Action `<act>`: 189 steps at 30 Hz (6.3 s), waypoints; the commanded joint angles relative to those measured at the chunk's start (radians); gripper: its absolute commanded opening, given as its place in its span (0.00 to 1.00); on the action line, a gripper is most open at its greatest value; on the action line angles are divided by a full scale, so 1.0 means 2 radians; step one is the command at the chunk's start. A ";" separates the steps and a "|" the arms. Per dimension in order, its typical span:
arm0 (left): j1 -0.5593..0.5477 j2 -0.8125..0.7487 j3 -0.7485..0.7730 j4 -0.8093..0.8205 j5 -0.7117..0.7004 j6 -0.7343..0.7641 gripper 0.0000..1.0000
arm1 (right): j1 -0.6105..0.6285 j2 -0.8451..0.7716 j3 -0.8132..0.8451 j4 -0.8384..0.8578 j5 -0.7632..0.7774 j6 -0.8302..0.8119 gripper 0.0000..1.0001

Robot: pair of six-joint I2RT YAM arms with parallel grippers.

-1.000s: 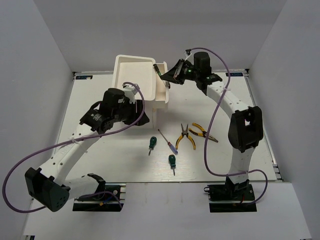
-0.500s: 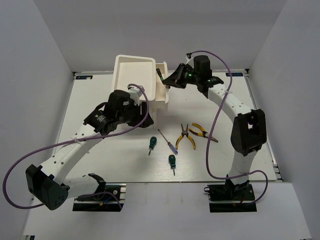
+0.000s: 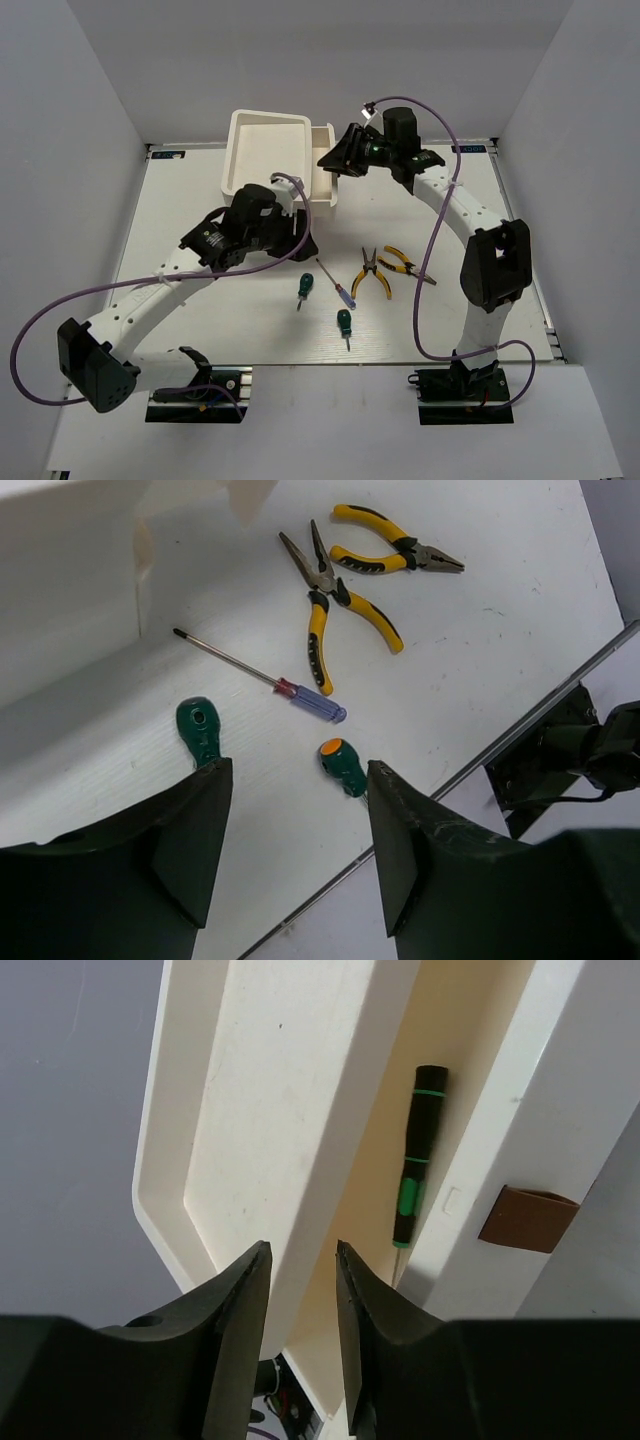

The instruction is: Sort the tools into containers

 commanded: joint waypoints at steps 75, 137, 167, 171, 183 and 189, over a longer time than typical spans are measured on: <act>-0.196 0.331 0.268 0.010 -0.146 -0.058 0.00 | -0.113 -0.423 -0.454 -0.114 0.158 -0.440 0.08; 0.330 0.121 0.194 -0.063 -0.211 -0.071 0.46 | -0.070 0.032 0.041 -0.026 0.009 -0.311 0.00; 0.342 0.228 0.188 -0.006 0.068 -0.009 0.45 | 0.021 0.130 0.147 -0.038 -0.111 -0.255 0.00; 0.342 0.228 0.188 -0.006 0.068 -0.009 0.45 | 0.024 0.135 0.146 -0.031 -0.117 -0.247 0.00; 0.342 0.228 0.173 -0.006 0.061 -0.009 0.47 | 0.024 0.151 0.163 0.003 -0.133 -0.214 0.00; 0.351 0.205 0.164 -0.030 -0.004 -0.025 0.72 | 0.014 0.127 0.151 -0.089 0.000 -0.338 0.09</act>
